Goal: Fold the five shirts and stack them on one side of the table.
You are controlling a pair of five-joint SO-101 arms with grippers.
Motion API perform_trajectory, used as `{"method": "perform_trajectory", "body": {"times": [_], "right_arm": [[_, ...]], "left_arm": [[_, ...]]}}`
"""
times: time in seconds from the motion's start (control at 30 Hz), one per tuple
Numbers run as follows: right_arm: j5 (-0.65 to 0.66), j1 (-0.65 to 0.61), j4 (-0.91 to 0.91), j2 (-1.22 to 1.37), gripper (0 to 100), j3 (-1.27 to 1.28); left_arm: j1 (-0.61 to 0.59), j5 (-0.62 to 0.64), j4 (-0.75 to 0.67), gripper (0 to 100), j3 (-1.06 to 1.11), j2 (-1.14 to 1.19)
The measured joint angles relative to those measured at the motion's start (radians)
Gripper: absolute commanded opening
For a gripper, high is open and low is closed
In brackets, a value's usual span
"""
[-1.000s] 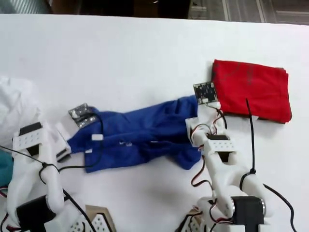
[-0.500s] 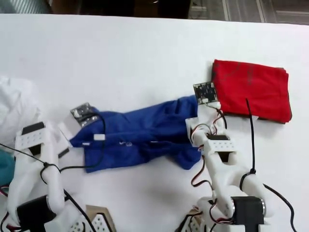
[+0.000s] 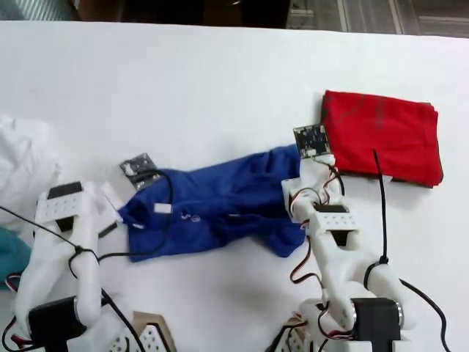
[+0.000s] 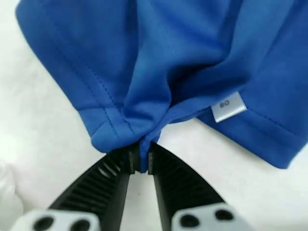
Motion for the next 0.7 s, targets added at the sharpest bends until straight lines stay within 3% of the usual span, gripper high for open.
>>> {"method": "perform_trajectory", "body": {"times": [0.1,0.4,0.53,0.7], "right_arm": [[0.0,0.0,0.0,0.0,2.1,0.0],[0.0,0.0,0.0,0.0,2.1,0.0],[0.0,0.0,0.0,0.0,2.1,0.0],[0.0,0.0,0.0,0.0,2.1,0.0]], "left_arm": [[0.002,-0.015,0.006,15,0.0,0.0],[0.002,-0.021,0.006,15,0.0,0.0],[0.002,-0.021,0.006,2,0.0,0.0],[0.002,-0.021,0.006,3,0.0,0.0]]}}
